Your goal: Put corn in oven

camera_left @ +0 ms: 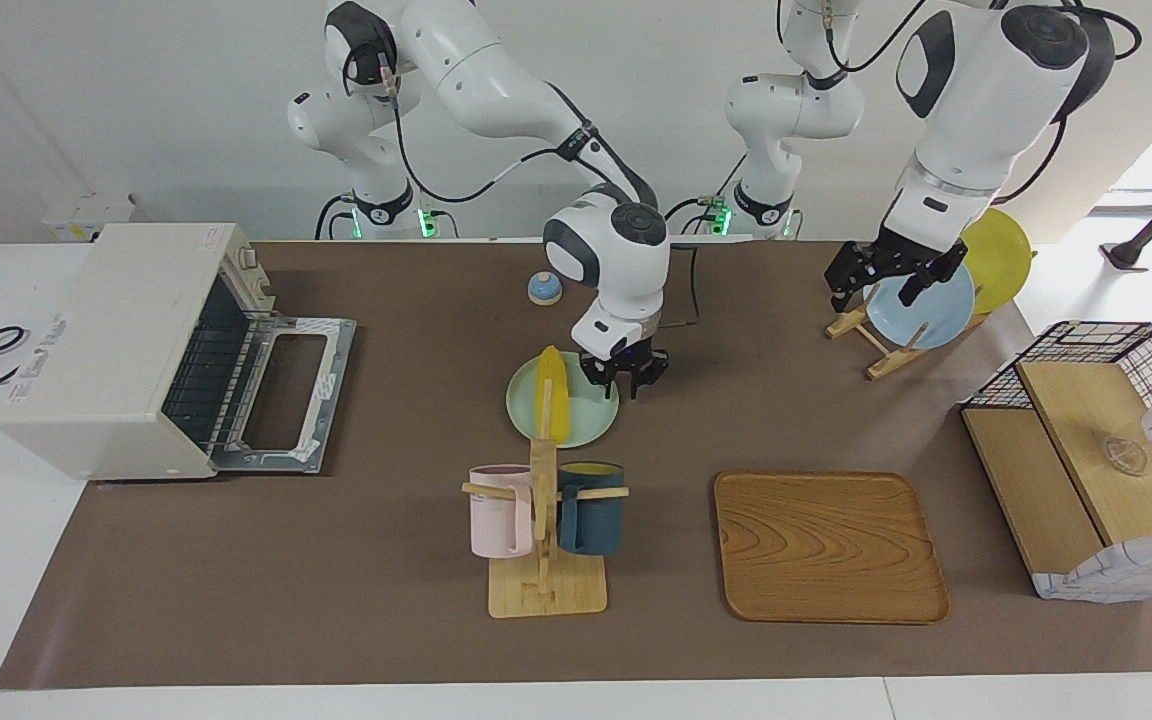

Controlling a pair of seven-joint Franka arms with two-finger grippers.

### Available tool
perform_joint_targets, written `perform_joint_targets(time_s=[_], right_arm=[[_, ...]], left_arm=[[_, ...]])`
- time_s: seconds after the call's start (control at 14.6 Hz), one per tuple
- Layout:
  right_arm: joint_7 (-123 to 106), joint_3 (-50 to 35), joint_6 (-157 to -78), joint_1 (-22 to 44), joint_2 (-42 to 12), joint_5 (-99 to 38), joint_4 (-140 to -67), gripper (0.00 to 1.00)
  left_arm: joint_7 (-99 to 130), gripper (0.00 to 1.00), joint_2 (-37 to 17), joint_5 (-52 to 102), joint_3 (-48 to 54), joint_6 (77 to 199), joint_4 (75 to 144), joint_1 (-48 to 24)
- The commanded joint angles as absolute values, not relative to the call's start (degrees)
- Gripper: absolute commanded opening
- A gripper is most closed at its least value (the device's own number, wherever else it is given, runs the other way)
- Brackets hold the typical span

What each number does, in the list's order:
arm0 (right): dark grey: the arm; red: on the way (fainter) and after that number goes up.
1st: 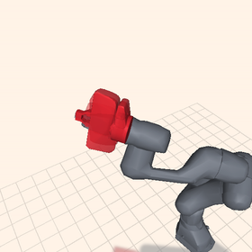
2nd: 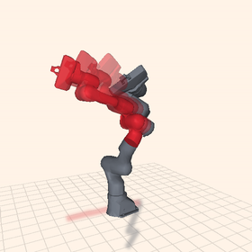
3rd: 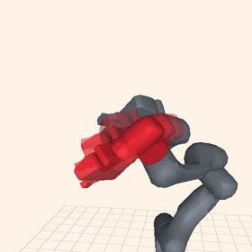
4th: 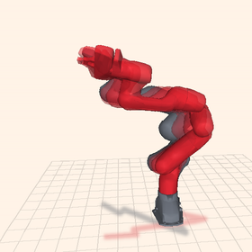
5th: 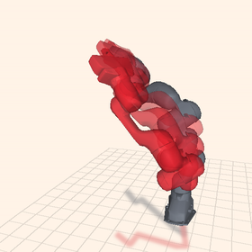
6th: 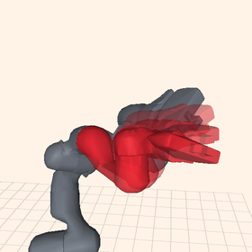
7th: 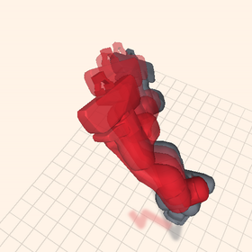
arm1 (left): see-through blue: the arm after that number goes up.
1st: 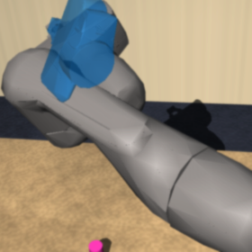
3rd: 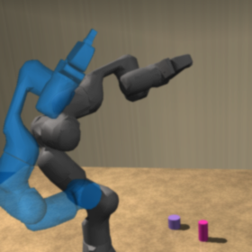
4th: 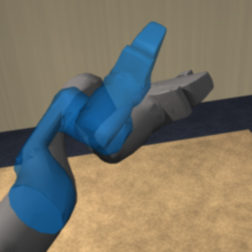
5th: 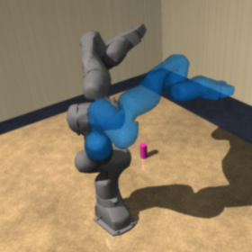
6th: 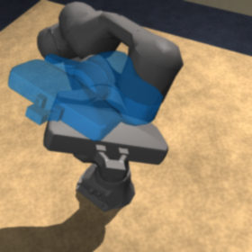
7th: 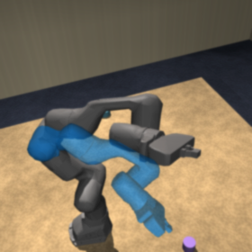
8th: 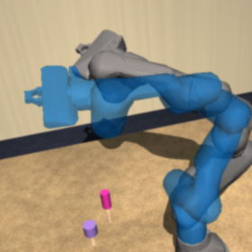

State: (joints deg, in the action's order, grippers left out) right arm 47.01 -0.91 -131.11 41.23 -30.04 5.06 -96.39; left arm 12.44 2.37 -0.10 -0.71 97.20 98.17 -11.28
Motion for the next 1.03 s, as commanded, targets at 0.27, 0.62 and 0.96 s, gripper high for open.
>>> perform_joint_targets(time_s=[0.27, 0.62, 0.96], right_arm=[[46.7, -1.1, -132.5, 41.7, -27.6, 6.3, -100.5, 0.0], [40.5, -1.1, -111.1, 41.3, -29.3, 13.5, -85.6, 0.0], [38.1, -1.1, -99.5, 41.6, -29.8, 16.5, -81.7, 0.0]], left_arm=[[11.3, 1.0, 5.8, -2.7, -0.6, 93.1, 98.7, -10.5], [11.1, 1.0, 7.7, -2.6, -0.6, 88.0, 100.0, -11.4], [6.1, 1.0, 6.5, -0.9, -0.8, 92.3, 100.3, -10.8]])
